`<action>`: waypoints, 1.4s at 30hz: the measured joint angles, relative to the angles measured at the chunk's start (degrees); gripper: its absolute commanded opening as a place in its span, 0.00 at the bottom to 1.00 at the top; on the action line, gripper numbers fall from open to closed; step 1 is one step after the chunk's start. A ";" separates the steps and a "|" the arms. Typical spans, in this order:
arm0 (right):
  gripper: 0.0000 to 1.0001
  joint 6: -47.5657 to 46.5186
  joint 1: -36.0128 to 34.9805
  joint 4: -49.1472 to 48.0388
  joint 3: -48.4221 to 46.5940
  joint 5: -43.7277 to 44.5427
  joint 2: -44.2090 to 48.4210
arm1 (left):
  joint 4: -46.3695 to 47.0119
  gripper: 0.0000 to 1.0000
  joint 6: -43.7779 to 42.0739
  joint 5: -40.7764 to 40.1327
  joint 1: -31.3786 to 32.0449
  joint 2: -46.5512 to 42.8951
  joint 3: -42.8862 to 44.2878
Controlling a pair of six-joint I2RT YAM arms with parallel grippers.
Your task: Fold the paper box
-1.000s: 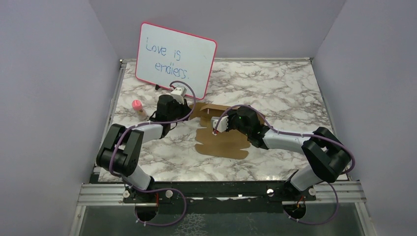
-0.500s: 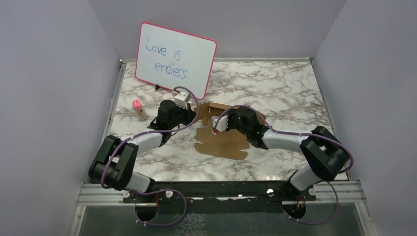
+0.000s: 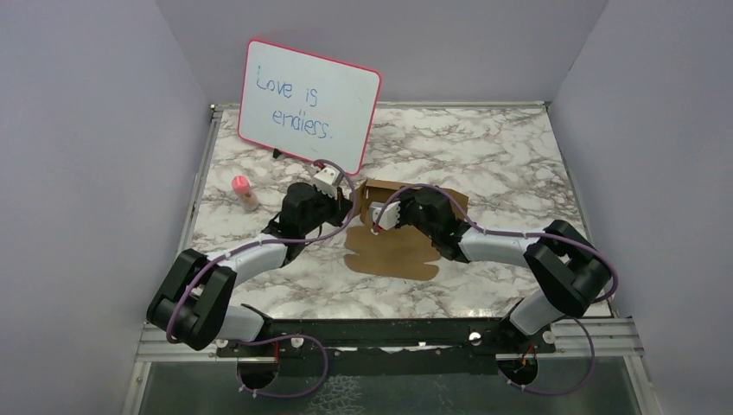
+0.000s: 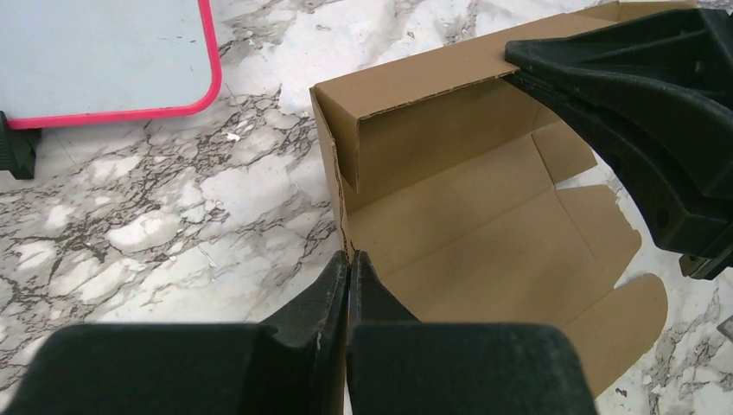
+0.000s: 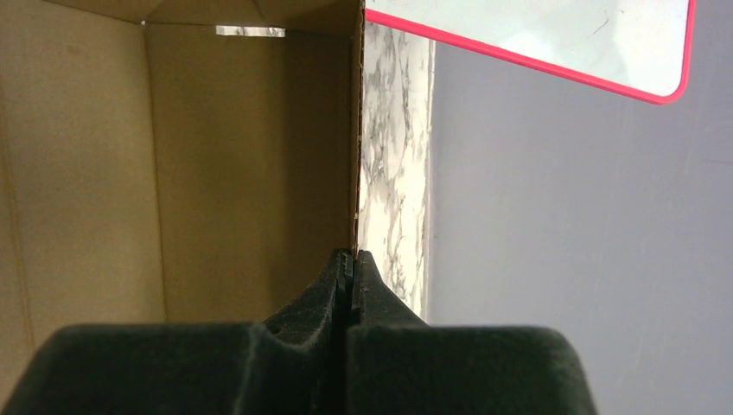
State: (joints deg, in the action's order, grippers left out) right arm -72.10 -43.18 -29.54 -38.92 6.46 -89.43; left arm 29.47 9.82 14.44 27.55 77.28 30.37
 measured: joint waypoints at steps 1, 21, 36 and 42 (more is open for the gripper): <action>0.01 -0.04 -0.02 -0.37 0.02 0.00 -0.04 | 0.13 0.01 0.00 -0.33 0.35 0.00 -0.24; 0.01 -8.81 -6.34 -22.84 10.54 7.39 -5.20 | 6.58 0.09 4.44 -9.42 8.28 0.15 -6.95; 0.01 -16.22 -10.19 -36.89 15.21 11.93 -10.03 | 8.70 0.39 10.54 -9.99 9.33 1.84 -10.95; 0.01 -16.68 -10.19 -37.35 15.21 12.11 -10.01 | 8.02 0.57 10.51 -10.54 9.33 -6.56 -12.00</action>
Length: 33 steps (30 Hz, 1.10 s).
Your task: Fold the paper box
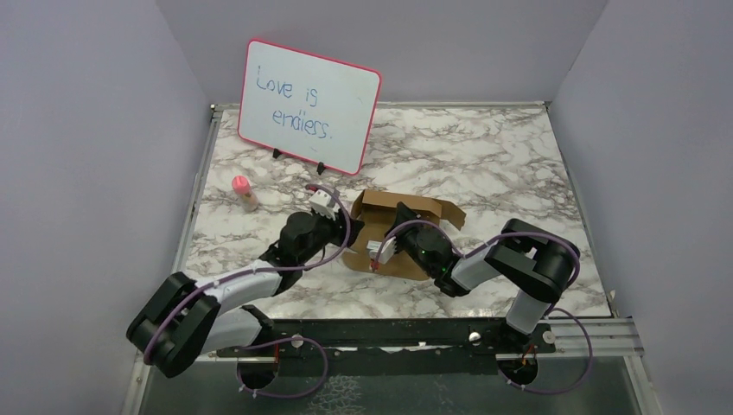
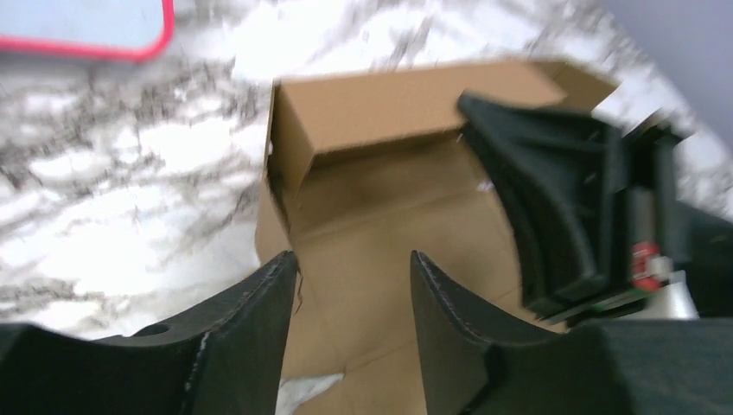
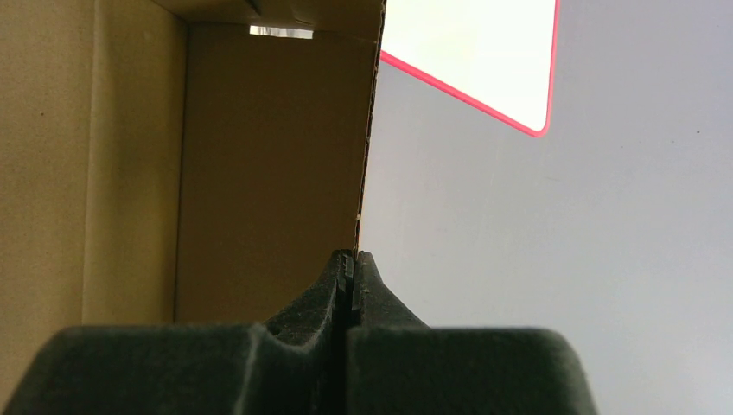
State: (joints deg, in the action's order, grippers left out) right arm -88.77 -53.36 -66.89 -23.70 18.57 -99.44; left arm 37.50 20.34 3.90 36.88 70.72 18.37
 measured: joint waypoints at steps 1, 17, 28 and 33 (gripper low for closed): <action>0.01 0.02 0.00 0.02 0.00 0.00 0.00 | -0.31 0.59 -0.02 -0.46 0.00 -2.32 -0.02; 0.01 0.50 -0.11 0.96 -0.02 -0.02 0.52 | 2.23 0.60 4.11 -5.79 -21.68 -2.62 0.28; 0.01 0.68 -0.11 1.44 -0.15 -0.04 0.57 | 5.33 0.65 3.82 6.19 -29.07 16.41 10.71; 0.01 0.68 -0.11 1.49 -0.24 -0.02 0.57 | 6.14 0.64 2.08 14.19 -29.03 22.29 14.08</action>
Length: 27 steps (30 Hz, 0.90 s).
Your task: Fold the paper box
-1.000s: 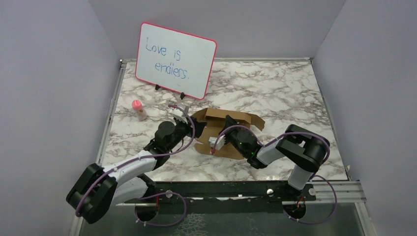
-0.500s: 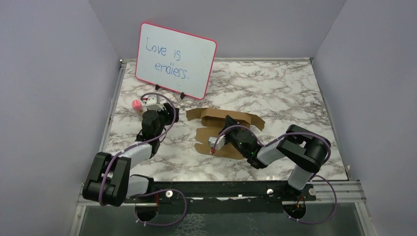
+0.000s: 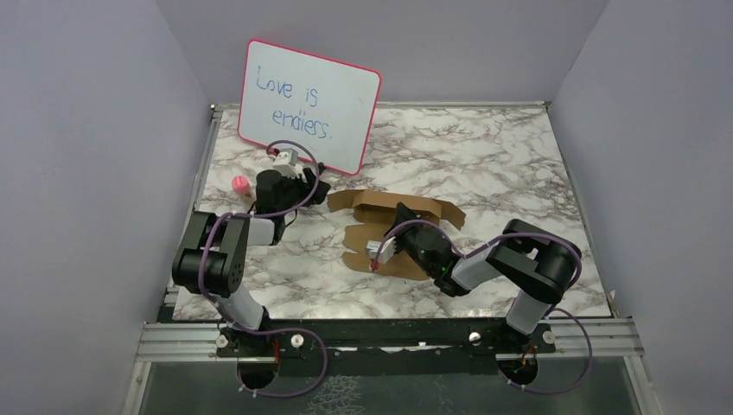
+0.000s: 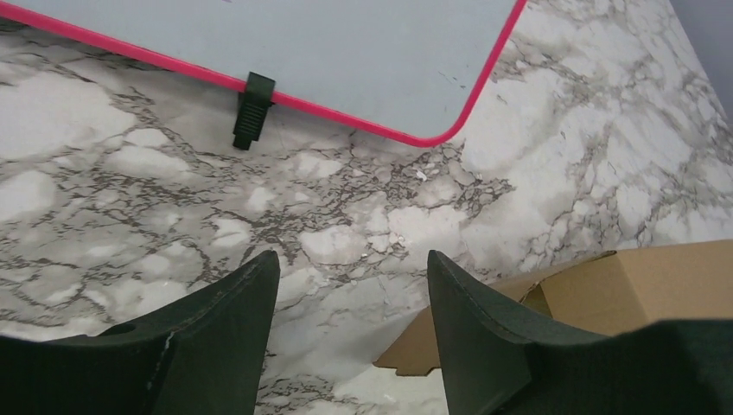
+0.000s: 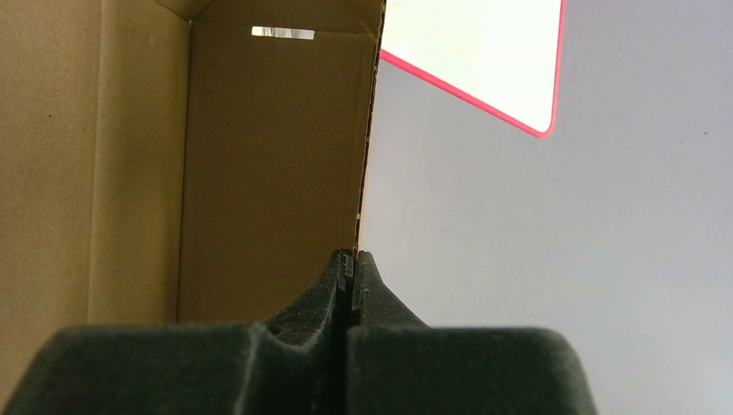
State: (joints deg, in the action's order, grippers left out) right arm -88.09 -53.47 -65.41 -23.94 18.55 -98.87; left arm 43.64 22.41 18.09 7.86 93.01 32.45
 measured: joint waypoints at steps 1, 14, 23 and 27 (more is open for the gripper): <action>0.01 0.00 0.00 0.02 0.00 -0.02 0.00 | 0.09 0.63 -0.39 1.70 0.02 0.92 0.39; 0.01 0.00 0.00 0.02 -0.24 0.02 0.02 | 1.92 0.39 -3.30 17.90 2.54 6.12 1.62; 0.01 0.04 0.02 0.07 -0.33 0.17 0.42 | 2.43 0.35 -4.83 21.59 4.13 6.10 1.62; 0.01 0.26 0.02 0.66 -0.33 0.17 1.25 | 2.67 0.35 -5.60 23.65 4.83 6.10 1.62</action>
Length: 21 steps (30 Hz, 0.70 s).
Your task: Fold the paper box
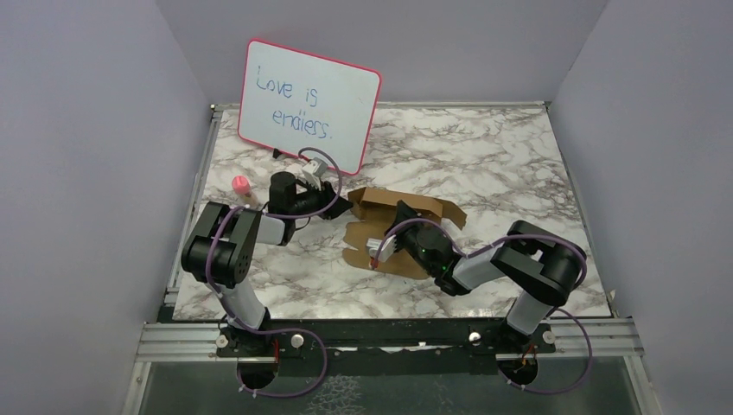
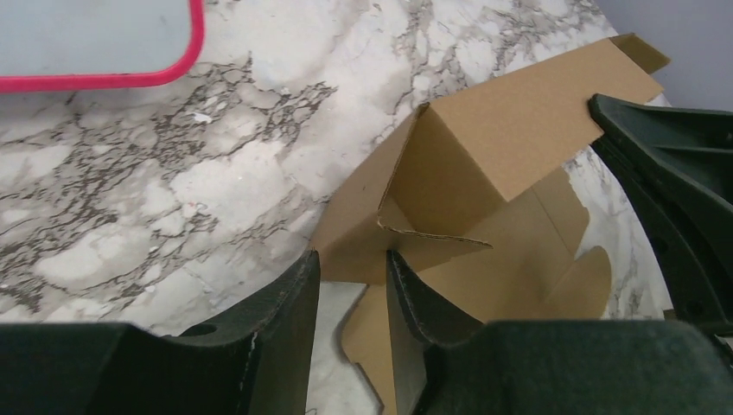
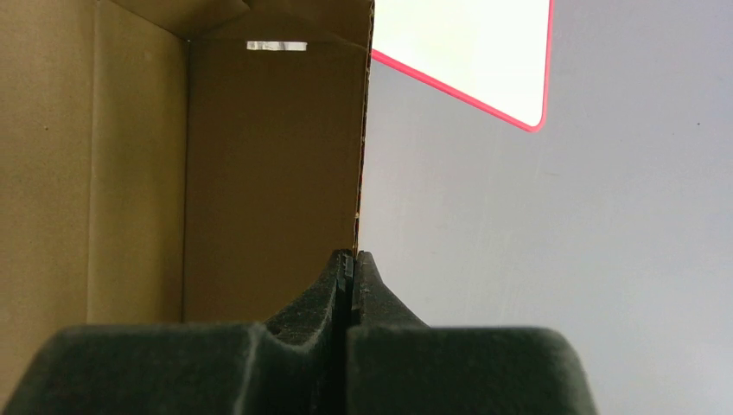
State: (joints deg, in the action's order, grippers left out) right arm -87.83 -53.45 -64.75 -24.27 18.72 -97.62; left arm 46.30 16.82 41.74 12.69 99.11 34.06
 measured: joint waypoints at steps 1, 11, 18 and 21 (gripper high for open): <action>0.01 0.17 0.00 0.20 0.00 -0.02 0.24 | 0.17 0.35 -0.15 0.85 0.24 -0.02 -0.04; 0.01 1.33 0.31 1.40 -0.02 -0.24 1.01 | 4.72 0.35 -0.26 9.03 2.10 -0.20 -0.24; 0.01 2.51 0.31 3.37 -0.02 -1.16 2.10 | 6.19 0.40 -1.66 7.85 2.95 -0.22 -1.70; 0.01 2.86 0.31 4.35 -0.07 -1.53 2.62 | 6.34 0.43 -2.40 5.35 3.23 -0.33 -2.71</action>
State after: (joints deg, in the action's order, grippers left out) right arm -84.97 -53.15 -60.40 -24.34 17.19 -95.00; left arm 52.64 14.41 47.09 15.92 98.78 31.35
